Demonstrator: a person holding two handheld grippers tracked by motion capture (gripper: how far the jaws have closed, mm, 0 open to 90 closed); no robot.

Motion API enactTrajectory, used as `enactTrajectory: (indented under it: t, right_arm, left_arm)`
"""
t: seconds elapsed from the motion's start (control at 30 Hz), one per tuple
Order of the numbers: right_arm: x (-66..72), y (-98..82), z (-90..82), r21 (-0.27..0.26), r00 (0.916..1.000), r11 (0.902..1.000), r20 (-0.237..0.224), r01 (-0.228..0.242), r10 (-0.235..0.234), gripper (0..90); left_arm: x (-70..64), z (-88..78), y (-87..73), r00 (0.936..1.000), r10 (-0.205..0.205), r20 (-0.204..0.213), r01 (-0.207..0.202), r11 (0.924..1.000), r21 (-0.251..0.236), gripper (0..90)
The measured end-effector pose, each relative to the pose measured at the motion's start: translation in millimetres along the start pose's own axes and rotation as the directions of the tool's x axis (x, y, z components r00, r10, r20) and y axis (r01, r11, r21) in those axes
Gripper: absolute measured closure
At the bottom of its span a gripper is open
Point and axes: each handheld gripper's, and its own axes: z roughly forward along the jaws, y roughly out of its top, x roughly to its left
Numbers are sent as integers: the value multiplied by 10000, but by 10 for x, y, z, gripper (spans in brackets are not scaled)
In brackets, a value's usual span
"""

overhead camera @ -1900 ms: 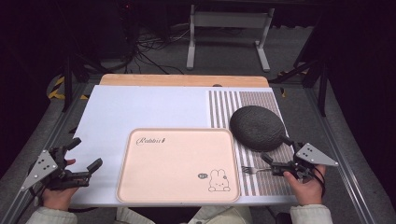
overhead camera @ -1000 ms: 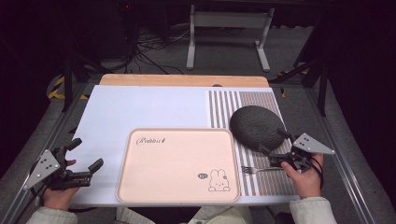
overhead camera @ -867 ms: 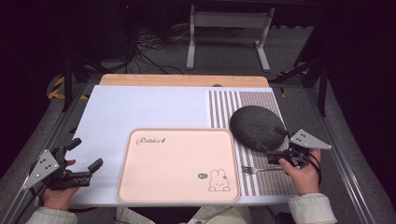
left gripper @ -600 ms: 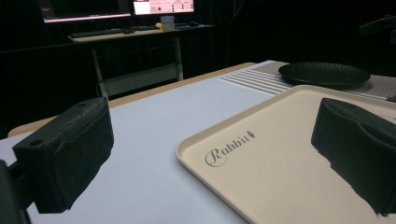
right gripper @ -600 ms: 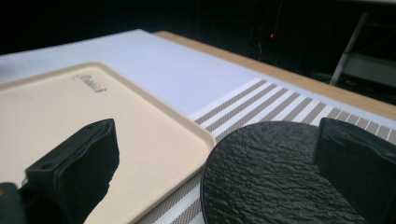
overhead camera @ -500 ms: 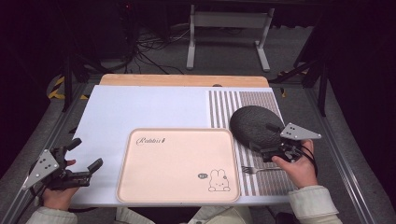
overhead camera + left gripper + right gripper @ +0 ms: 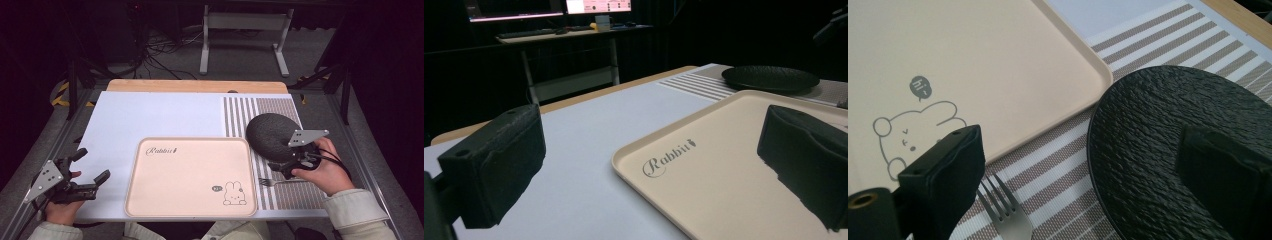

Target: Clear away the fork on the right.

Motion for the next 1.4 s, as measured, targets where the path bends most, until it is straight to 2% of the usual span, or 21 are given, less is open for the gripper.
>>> enactTrajectory:
  t: [0.1, 0.13, 0.17, 0.2, 0.33, 0.53, 0.7, 0.87, 0.97, 1.1, 1.2, 1.23, 1.33, 1.4]
  right_arm:
    - [-16, 36, -34, 473, 9997, 9986, -25, 232, -231, 68]
    - [-16, 36, -34, 473, 9997, 9986, -25, 232, -231, 68]
    - [-20, 49, -39, 806, 9989, 9956, -50, 472, -470, 68]
    - [-20, 49, -39, 806, 9989, 9956, -50, 472, -470, 68]
    - [-5, 60, -15, 1569, 9948, 9824, -232, 1018, -994, 68]
    - [-6, 72, 8, 2251, 9902, 9646, -552, 1376, -1283, 79]
    - [-12, 64, 28, 2876, 9851, 9430, -866, 1676, -1486, 86]
    - [-20, 57, 51, 3321, 9815, 9245, -1013, 1873, -1625, 91]
    - [-19, 43, 86, 3488, 9772, 9147, -1282, 2041, -1692, 94]
    - [1, 9, 152, 3981, 9700, 8872, -1592, 2332, -1835, 102]
    - [8, 5, 168, 4079, 9695, 8824, -1650, 2346, -1814, 104]
    - [7, 1, 181, 4176, 9669, 8757, -1785, 2423, -1824, 104]
    - [9, -15, 204, 4352, 9659, 8658, -1822, 2469, -1839, 104]
    - [14, -24, 212, 4448, 9678, 8631, -1810, 2391, -1748, 103]
  left_arm:
    - [-2, 2, 0, 10000, 9, -9, -9, 10000, 2, 0]
    - [-1, 2, 1, 10000, 7, -2, -7, 10000, 9, 0]
    - [-1, 0, 1, 10000, -13, -3, 13, 10000, -13, 0]
    - [-1, 0, 1, 10000, -13, -3, 13, 10000, -13, 0]
    - [-1, -3, 0, 10000, -47, -41, 47, 10000, -57, 0]
    - [-1, -2, 0, 10000, -35, -46, 35, 10000, -44, 0]
    - [-1, -3, 0, 10000, -26, -48, 26, 10000, -52, 0]
    - [-2, -2, 1, 10000, -25, -35, 25, 10000, -52, 0]
    - [-1, -1, 0, 10000, -26, -36, 26, 10000, -44, 0]
    - [-2, -1, 0, 10000, -29, -33, 29, 10000, -45, 0]
    - [-1, -1, 0, 10000, -27, -32, 27, 10000, -41, 0]
    - [-1, -1, 0, 10000, -25, -30, 25, 10000, -42, 0]
    - [0, 0, 0, 10000, -24, -12, 24, 10000, -43, 0]
    - [0, 0, 0, 10000, -25, -9, 25, 10000, -40, 0]
